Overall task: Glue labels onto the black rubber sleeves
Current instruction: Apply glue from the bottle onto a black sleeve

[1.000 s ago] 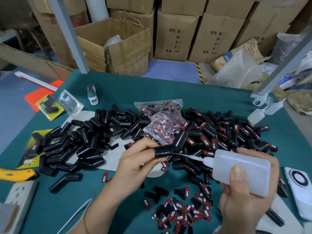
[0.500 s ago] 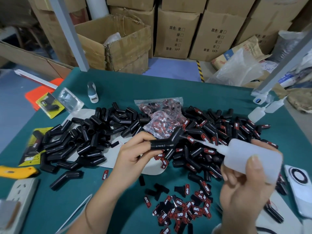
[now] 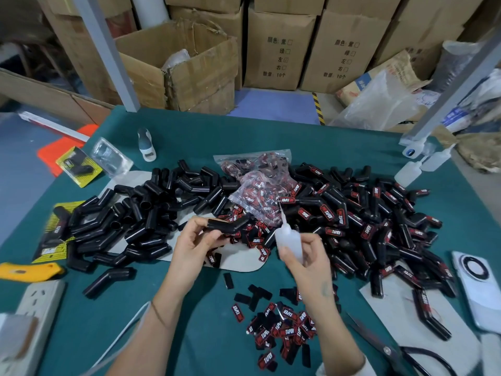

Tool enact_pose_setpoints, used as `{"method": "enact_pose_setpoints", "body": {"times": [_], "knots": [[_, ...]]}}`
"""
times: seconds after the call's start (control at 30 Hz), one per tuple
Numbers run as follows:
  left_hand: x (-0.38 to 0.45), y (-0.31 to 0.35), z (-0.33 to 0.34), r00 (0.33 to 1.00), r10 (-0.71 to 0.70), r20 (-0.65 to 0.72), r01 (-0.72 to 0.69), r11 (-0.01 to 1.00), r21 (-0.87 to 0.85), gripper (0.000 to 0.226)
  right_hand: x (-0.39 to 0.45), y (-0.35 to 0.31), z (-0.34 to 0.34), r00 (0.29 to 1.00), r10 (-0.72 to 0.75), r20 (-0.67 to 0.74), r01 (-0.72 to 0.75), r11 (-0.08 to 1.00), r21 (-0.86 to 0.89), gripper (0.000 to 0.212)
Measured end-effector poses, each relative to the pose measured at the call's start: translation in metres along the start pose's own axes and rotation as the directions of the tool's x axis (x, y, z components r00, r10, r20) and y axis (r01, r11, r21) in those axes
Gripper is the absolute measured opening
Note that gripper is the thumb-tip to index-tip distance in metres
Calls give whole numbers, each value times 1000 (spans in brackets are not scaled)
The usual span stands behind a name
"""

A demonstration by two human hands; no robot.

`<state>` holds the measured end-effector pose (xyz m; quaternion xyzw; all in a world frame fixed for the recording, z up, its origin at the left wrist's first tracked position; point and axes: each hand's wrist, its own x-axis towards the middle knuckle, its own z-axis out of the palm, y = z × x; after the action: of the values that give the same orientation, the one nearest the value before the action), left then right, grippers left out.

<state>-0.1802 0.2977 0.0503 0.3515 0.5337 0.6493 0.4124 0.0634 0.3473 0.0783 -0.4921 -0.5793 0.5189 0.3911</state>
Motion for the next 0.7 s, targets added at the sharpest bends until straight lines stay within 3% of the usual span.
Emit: {"method": "enact_pose_setpoints", "body": {"times": [0.07,0.2,0.33,0.5,0.7], "knots": [[5,-8,-6,1000,11,8,-11,999,-43,2,-1,11,0,999,-19,48,25,991,-134,30],[12,-10,-6,998,57,33,-52,991,-122,6,-3,22,-5,995,-88,50,101,877,-470,24],[13,-8,-2,999,37,25,-31,977,-211,7,-3,24,-9,990,-128,55,134,770,-624,28],[7,-8,-2,998,19,60,3,937,-349,13,-4,25,-10,921,-386,48,280,573,-770,42],[5,-9,-4,994,19,105,26,913,-407,12,-11,21,-17,970,-231,76,215,663,-717,45]]}}
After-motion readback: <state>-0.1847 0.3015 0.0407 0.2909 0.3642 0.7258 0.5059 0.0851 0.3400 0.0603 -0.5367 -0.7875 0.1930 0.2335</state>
